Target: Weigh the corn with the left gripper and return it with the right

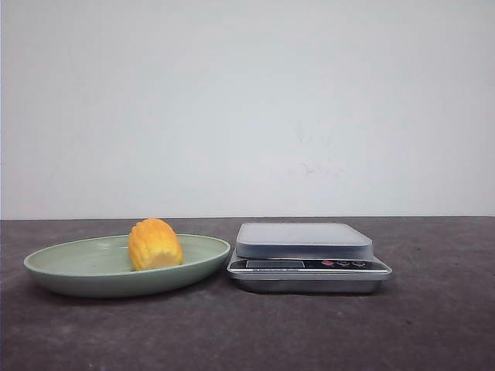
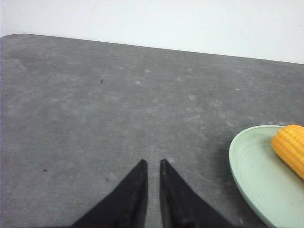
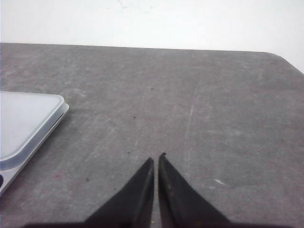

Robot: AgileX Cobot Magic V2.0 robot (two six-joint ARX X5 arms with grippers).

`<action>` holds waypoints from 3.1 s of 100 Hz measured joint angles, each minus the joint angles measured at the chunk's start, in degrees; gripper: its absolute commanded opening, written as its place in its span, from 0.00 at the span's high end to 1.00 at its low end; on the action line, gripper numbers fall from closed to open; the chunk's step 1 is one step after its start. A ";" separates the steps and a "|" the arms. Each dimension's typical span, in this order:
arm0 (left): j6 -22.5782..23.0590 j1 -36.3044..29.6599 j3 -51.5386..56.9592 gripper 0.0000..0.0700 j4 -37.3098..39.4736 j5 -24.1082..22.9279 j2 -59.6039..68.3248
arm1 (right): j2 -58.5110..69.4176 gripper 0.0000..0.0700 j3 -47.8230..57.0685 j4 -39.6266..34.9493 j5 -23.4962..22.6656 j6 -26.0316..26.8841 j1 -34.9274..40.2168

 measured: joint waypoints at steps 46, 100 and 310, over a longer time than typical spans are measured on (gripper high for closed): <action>-0.61 0.00 0.00 1.00 0.07 0.76 0.00 | 0.00 0.98 -0.02 7.10 -0.44 0.17 0.00; -35.67 0.00 6.38 0.99 -2.36 15.12 0.98 | 1.22 1.00 8.55 11.37 -10.32 23.96 0.00; -19.65 -20.35 60.70 0.11 -26.18 18.93 84.65 | 32.37 0.06 59.54 -30.42 -20.70 9.14 0.24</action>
